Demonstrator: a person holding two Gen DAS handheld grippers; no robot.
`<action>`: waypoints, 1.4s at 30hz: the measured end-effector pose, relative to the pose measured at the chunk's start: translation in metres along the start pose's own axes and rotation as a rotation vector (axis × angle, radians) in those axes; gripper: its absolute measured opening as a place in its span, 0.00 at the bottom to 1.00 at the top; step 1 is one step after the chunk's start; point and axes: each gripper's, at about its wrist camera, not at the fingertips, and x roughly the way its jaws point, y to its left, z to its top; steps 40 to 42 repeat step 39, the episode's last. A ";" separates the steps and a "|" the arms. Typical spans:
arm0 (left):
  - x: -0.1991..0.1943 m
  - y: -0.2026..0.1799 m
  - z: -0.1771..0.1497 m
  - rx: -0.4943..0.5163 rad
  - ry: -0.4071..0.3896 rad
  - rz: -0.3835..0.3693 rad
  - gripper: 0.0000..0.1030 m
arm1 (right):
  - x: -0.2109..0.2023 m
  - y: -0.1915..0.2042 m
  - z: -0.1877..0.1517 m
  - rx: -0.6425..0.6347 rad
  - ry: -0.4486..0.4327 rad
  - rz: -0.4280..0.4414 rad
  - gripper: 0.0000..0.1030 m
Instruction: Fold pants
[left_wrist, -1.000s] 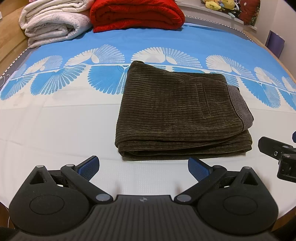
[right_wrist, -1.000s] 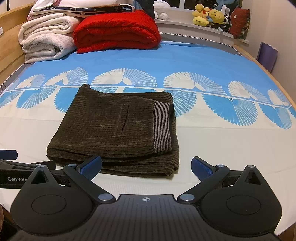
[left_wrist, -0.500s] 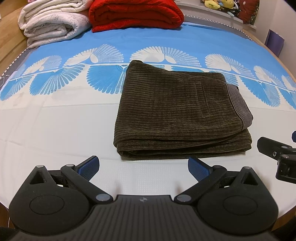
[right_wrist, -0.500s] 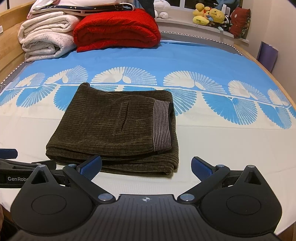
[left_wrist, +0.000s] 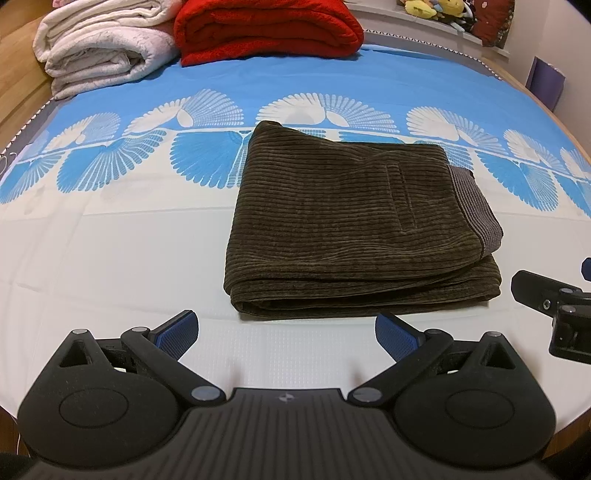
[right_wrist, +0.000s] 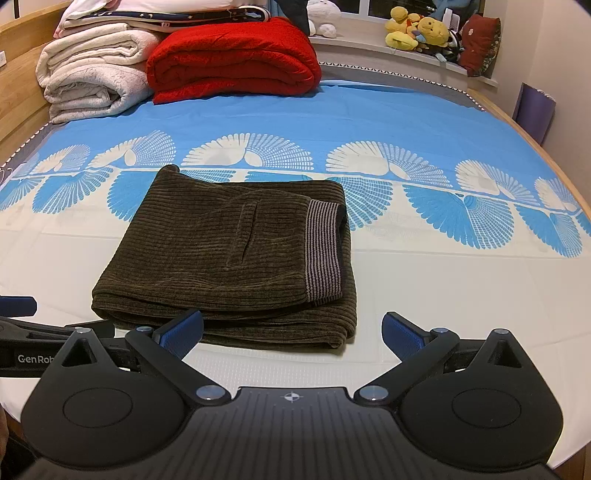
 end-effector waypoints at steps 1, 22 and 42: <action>0.000 0.000 0.000 0.000 0.000 0.000 0.99 | 0.000 0.000 0.000 0.000 0.000 0.000 0.99; -0.002 0.000 -0.001 0.018 -0.005 -0.010 0.99 | -0.002 0.002 0.002 0.001 -0.003 0.002 0.99; -0.001 -0.004 -0.001 0.033 -0.011 -0.015 0.99 | -0.002 0.001 0.001 0.003 -0.002 0.002 0.99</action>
